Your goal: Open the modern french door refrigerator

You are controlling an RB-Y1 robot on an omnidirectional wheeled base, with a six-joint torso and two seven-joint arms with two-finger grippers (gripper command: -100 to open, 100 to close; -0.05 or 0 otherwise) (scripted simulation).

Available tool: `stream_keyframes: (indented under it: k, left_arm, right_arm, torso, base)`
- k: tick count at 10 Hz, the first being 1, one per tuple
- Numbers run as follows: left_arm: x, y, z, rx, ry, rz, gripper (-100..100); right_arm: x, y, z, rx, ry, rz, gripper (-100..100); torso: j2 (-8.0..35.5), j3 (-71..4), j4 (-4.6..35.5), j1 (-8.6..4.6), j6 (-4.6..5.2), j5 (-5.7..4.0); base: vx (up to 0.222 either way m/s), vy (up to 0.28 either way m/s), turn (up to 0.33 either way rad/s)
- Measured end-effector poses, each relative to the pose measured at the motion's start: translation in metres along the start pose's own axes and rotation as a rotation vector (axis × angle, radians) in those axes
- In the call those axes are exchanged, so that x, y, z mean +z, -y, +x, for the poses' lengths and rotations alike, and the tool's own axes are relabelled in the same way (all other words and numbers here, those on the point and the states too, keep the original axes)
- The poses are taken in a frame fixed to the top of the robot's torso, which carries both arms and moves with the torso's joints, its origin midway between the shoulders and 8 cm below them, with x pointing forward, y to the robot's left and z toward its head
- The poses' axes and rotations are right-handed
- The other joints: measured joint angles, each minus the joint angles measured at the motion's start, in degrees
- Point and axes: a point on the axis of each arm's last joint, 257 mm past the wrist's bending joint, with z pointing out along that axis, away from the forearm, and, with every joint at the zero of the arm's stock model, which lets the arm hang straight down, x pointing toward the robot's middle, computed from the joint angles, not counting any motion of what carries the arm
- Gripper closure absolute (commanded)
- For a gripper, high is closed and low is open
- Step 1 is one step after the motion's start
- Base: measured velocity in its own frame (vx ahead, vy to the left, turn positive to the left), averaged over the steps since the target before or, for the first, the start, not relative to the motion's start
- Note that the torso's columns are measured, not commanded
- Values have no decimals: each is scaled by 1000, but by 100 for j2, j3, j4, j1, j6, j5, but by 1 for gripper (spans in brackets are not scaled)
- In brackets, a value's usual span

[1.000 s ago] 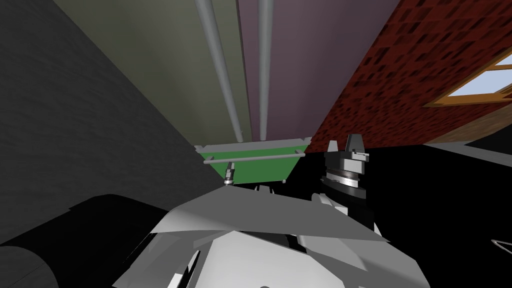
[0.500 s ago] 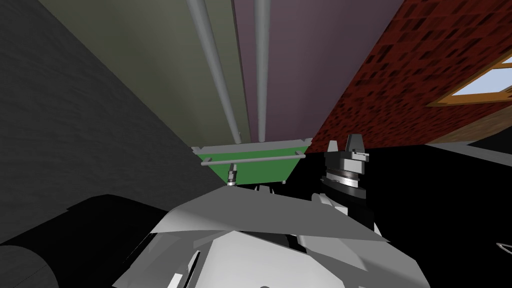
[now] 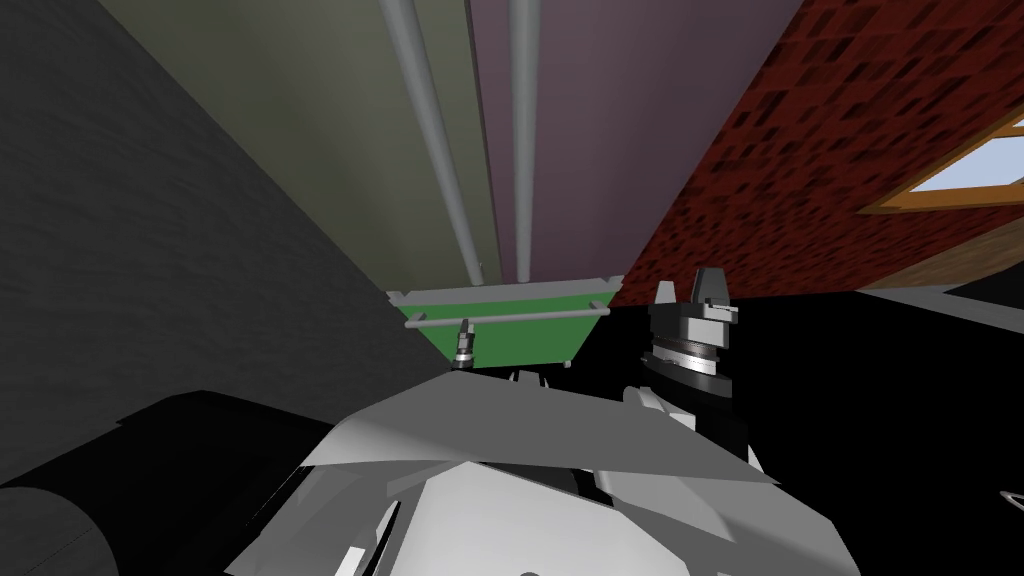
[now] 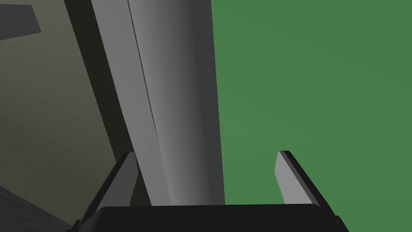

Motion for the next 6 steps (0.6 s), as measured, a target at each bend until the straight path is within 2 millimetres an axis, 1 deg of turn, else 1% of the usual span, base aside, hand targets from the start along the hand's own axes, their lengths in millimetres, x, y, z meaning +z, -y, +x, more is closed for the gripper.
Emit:
stream_keyframes:
  k: [1, 2, 3, 4, 6]
  left_arm:
    - [6, 0, 1, -1, -1, 0, -100]
    - [7, 0, 1, -1, -2, -2, 100]
    - [2, 0, 1, -1, 0, 0, 100]
    - [-3, 5, 1, -1, 3, 17, 100]
    - [-19, 8, -1, 0, 6, 25, 100]
  right_arm:
    - [0, 0, 0, 0, 0, 0, 0]
    - [0, 0, 0, 0, 0, 0, 0]
    - [0, 0, 0, 0, 0, 0, 0]
    - [0, 0, 0, 0, 0, 0, 0]
    - [0, 0, 0, 0, 0, 0, 0]
  torso:
    - [-1, 0, 0, -2, 0, 0]
    - [-3, -1, -1, 0, 0, 0]
    - [-11, -3, -10, 7, 2, 7]
    - [-42, -15, -42, 28, 4, 32]
    - [-57, -22, -55, 45, -3, 43]
  base:
    - [-8, -6, 2]
    - [13, 9, -23]
    - [27, 21, -20]
    - [23, 14, -31]
    - [11, 7, -15]
